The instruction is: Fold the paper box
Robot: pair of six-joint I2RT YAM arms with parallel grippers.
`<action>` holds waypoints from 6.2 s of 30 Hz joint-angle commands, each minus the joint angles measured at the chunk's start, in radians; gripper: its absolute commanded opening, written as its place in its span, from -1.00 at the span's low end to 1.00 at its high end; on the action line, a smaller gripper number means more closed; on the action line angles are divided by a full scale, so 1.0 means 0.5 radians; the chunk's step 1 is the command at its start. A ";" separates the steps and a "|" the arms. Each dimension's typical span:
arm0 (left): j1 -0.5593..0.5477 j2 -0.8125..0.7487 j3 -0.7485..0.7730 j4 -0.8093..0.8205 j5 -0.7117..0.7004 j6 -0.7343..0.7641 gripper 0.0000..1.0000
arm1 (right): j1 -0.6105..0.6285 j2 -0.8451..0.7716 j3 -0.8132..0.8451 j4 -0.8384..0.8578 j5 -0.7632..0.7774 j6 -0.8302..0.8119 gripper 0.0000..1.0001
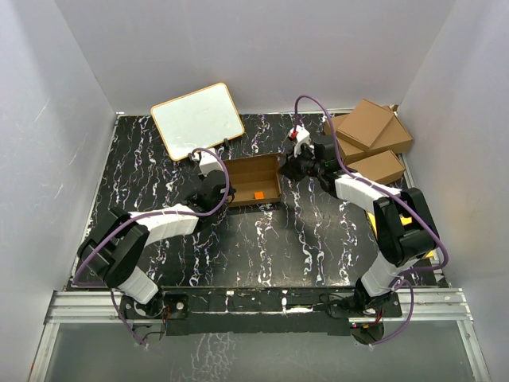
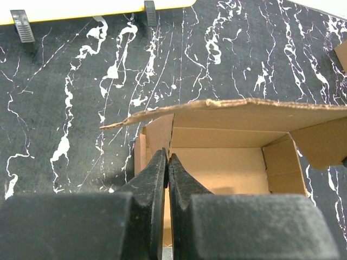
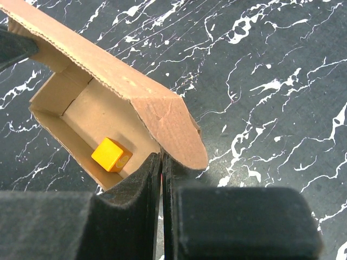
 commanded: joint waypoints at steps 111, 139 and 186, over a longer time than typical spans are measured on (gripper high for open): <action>0.480 0.258 0.843 -0.812 2.116 -0.241 -0.13 | 0.065 -0.197 -0.280 0.020 0.298 -0.108 -0.80; 0.417 0.349 0.787 -0.834 2.111 -0.241 -0.16 | -0.167 -0.368 -0.264 -0.440 -0.110 -0.536 -0.14; 0.356 0.294 0.612 -0.757 2.063 -0.265 -0.18 | 0.048 0.082 0.667 -1.313 -0.685 -0.582 -0.48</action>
